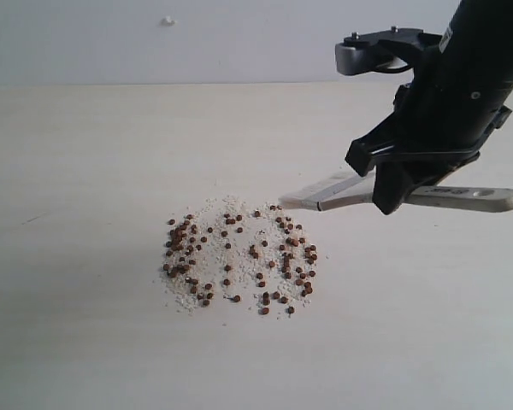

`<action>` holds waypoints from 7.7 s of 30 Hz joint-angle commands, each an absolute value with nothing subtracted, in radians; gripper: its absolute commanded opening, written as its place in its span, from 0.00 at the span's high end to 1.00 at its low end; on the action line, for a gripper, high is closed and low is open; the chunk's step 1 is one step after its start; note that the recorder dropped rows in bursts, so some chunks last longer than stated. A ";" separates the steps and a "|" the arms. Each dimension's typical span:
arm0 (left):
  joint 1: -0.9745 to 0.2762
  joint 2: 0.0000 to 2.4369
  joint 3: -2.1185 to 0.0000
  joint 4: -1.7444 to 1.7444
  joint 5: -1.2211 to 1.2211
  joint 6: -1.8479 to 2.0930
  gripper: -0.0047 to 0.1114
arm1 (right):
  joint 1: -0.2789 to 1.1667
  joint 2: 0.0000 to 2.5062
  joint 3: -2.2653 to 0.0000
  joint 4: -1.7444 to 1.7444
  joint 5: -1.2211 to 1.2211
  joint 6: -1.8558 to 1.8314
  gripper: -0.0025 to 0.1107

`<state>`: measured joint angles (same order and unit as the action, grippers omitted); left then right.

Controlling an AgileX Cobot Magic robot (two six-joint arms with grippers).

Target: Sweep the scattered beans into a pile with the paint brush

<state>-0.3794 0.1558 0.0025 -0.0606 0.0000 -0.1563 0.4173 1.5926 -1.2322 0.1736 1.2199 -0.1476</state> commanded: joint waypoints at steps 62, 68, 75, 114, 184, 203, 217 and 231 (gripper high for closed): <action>-0.896 1.833 -0.870 0.597 -0.679 0.228 0.42 | 0.419 1.582 -1.364 0.262 1.221 -0.181 0.98; -0.896 1.886 -0.896 0.597 -0.683 0.231 0.42 | 0.419 1.582 -1.364 0.262 1.221 -0.181 0.98; -0.896 1.889 -0.899 0.566 -0.699 0.231 0.59 | 0.419 1.582 -1.364 0.262 1.221 -0.181 0.98; -0.535 1.889 -0.993 1.180 -1.006 -0.726 0.96 | 0.419 1.444 -1.480 0.564 0.919 -0.668 0.37; -0.388 1.897 -1.002 1.417 -1.221 -0.841 0.96 | 0.280 1.863 -1.115 1.744 1.221 -2.099 0.59; -0.407 1.897 -1.002 1.389 -1.221 -0.836 0.49 | 0.280 1.863 -1.115 1.744 1.221 -2.057 0.98; -0.298 1.886 -1.002 1.482 -1.221 -0.943 0.06 | 0.280 1.750 -1.115 1.744 0.796 -2.019 0.98; -0.185 1.821 -0.982 1.590 -1.221 -1.202 0.96 | 0.280 1.493 -1.113 1.179 0.389 -1.360 0.98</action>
